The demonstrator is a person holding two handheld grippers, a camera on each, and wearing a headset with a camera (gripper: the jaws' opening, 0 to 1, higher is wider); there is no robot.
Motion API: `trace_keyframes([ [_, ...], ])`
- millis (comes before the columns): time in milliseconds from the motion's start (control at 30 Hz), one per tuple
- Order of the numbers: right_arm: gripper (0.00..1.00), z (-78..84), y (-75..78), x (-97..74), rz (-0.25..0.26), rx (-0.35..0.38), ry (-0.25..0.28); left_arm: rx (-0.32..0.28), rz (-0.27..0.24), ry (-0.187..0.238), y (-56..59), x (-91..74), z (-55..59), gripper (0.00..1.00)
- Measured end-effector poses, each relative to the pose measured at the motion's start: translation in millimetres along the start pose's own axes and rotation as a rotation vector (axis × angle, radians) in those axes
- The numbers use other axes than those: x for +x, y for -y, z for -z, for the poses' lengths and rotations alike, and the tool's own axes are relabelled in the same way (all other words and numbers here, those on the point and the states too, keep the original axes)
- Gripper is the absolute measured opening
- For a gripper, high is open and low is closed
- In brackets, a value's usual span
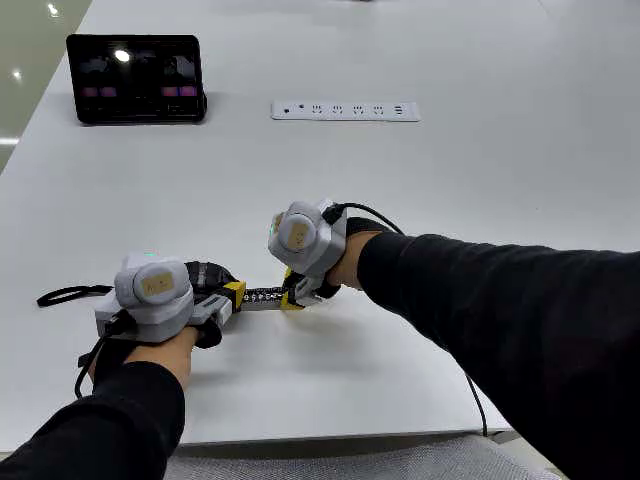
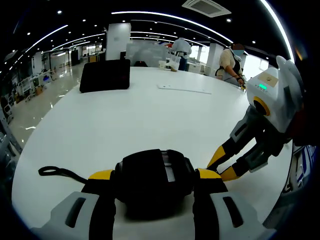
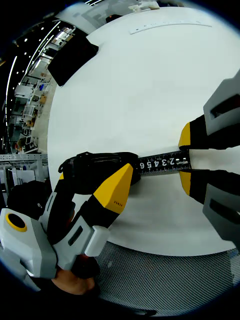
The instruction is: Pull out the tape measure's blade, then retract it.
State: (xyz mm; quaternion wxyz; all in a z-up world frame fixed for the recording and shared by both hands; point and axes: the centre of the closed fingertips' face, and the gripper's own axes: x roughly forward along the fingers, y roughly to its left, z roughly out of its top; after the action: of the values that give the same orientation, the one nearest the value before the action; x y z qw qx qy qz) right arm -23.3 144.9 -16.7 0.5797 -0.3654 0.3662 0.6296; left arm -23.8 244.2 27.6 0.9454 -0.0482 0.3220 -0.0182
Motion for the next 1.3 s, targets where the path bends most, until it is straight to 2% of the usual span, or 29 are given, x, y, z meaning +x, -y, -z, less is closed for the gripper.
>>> trace_keyframes([
  [900,0.12,-12.4,-0.8,5.0,-0.012,0.026,0.032,-0.002,0.006,-0.002,0.2,0.7,0.3,0.57],
  [1133,0.12,-18.6,-1.2,7.9,-0.02,0.02,0.054,-0.004,0.009,-0.002,-0.5,1.2,0.3,0.57],
  [1300,0.12,-20.8,-1.8,9.2,-0.018,0.009,0.052,-0.004,0.01,-0.003,-0.5,1.4,0.1,0.57],
])
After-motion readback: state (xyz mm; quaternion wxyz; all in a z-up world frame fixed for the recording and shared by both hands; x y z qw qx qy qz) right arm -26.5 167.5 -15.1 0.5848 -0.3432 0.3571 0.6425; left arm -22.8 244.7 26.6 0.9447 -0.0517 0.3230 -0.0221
